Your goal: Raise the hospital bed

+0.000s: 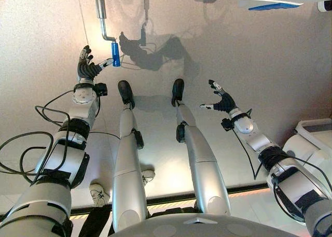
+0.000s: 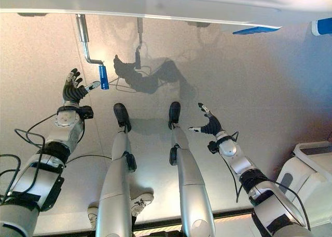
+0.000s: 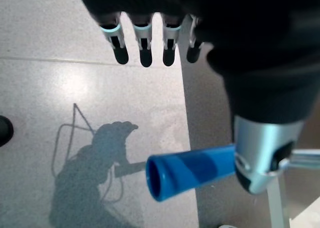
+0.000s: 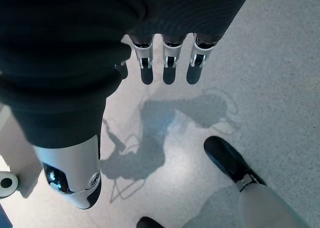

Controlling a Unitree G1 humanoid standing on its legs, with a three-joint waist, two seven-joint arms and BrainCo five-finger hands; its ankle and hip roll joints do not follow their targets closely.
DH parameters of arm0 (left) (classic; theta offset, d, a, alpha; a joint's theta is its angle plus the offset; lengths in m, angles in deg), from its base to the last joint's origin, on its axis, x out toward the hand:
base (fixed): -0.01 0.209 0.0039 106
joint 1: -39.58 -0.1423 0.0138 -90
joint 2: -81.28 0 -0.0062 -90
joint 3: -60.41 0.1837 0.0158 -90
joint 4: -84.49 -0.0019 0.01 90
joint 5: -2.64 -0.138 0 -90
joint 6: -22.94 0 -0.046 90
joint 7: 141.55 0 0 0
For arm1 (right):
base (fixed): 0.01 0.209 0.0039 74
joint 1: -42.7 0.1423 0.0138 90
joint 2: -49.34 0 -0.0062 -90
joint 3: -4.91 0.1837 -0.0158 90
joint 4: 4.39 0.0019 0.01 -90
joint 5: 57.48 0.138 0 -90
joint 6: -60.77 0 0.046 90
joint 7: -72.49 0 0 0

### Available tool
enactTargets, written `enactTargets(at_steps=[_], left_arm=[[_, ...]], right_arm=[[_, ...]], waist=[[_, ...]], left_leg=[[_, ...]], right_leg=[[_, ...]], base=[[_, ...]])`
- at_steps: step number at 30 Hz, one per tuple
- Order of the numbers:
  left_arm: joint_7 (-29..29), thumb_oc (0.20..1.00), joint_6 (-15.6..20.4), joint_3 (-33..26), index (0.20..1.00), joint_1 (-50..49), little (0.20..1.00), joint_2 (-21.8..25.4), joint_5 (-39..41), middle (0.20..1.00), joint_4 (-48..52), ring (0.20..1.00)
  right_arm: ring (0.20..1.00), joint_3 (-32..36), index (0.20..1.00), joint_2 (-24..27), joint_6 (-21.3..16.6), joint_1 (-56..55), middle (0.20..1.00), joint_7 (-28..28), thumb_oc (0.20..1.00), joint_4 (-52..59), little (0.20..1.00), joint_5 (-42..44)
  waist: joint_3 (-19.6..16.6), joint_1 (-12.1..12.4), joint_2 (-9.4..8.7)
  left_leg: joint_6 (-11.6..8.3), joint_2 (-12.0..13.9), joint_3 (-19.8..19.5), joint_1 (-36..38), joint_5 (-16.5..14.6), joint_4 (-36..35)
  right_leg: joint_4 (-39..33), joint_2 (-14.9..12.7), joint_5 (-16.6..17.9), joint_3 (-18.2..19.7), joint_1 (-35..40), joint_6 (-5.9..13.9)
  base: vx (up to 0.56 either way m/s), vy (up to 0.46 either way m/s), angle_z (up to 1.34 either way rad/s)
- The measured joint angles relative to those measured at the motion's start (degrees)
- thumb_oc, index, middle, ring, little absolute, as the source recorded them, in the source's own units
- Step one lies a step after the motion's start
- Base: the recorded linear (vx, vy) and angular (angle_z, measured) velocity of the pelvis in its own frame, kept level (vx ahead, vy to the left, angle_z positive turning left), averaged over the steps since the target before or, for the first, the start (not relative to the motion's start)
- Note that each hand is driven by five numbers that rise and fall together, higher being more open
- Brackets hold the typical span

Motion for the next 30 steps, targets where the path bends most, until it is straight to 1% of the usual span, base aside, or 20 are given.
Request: enactTargets(at_steps=[7,18,27,30], left_arm=[[0.05,1.000,-0.07,0.08,1.000,0.31,1.000,0.32,-0.03,1.000,-0.01,1.000],[0.66,1.000,-0.13,2.99,1.000,3.02,1.000,1.77,-0.20,1.000,1.26,1.000],[-0.18,1.000,-0.46,6.46,1.000,5.75,1.000,1.97,0.00,1.000,1.58,1.000],[-0.91,1.000,-0.53,8.11,1.000,6.83,1.000,2.01,0.05,1.000,2.02,1.000]], right_arm=[[1.000,-0.50,1.000,0.02,0.00,0.01,1.000,-0.01,1.000,-0.02,1.000,-0.35],[1.000,-0.76,1.000,0.02,0.00,0.09,1.000,0.01,1.000,0.02,1.000,-1.13],[1.000,-2.69,1.000,0.23,0.01,0.44,1.000,0.13,1.000,0.01,1.000,-1.26],[1.000,-2.96,1.000,0.23,0.01,0.59,1.000,0.13,1.000,-0.07,1.000,-1.26]], waist=[[0.24,-0.04,-0.46],[0.25,-0.14,-0.48],[0.27,-0.51,-0.54],[0.43,-0.65,-0.85]], left_leg=[[-0.02,0.01,-0.02,0.01,0.03,0.00],[0.00,0.02,-0.05,0.02,0.07,0.00],[0.01,0.01,-0.06,0.02,0.08,0.00],[0.01,0.02,-0.06,0.01,0.08,0.00]], right_leg=[[0.00,-0.01,0.00,0.09,0.01,0.00],[0.00,-0.03,0.01,0.09,0.03,-0.01],[0.00,-0.06,0.01,0.09,0.03,-0.01],[0.00,-0.02,0.02,0.09,0.03,-0.01]], base=[[0.00,0.000,0.00],[0.00,0.000,0.00],[0.00,0.000,0.00],[0.00,0.000,0.00]])
